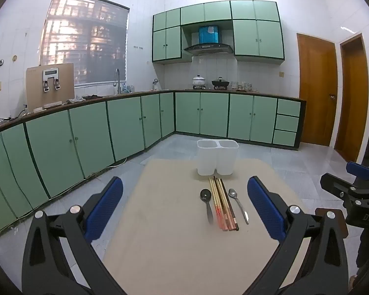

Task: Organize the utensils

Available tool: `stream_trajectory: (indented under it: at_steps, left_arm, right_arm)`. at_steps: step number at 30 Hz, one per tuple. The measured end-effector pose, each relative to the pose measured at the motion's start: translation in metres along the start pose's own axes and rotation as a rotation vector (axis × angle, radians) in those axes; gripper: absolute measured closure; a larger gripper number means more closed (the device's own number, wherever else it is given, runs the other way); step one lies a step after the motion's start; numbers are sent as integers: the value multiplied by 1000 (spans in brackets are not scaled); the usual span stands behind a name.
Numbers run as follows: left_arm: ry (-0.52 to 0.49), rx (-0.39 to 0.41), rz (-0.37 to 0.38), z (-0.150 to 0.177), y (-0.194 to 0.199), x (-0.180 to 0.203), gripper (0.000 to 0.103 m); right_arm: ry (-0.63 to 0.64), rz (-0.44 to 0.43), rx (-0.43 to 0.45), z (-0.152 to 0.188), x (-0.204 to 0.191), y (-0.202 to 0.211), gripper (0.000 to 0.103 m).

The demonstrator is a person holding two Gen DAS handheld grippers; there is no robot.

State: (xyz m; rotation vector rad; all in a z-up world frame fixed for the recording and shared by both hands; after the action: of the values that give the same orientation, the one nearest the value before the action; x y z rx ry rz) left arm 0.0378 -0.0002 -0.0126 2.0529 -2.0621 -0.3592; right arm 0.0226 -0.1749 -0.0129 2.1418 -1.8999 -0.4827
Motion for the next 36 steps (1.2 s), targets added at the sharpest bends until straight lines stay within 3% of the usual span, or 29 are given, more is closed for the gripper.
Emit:
stream_trajectory:
  at_steps: [36]
  left_arm:
    - [-5,0,-16,-4,8,-9,5]
  right_arm:
    - [1,2,3,1,0,-1,6]
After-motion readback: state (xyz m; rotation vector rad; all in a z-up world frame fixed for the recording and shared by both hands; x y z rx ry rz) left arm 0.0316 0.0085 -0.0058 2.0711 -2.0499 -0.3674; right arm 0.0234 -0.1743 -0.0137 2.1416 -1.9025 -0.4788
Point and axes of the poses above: each gripper's, at about its wrist camera, not at the fingertips, and y roughly against the way its jaws point, x to its right, z to its underside, the point moved 4 cm from there along -y, roughly the way its jaws point
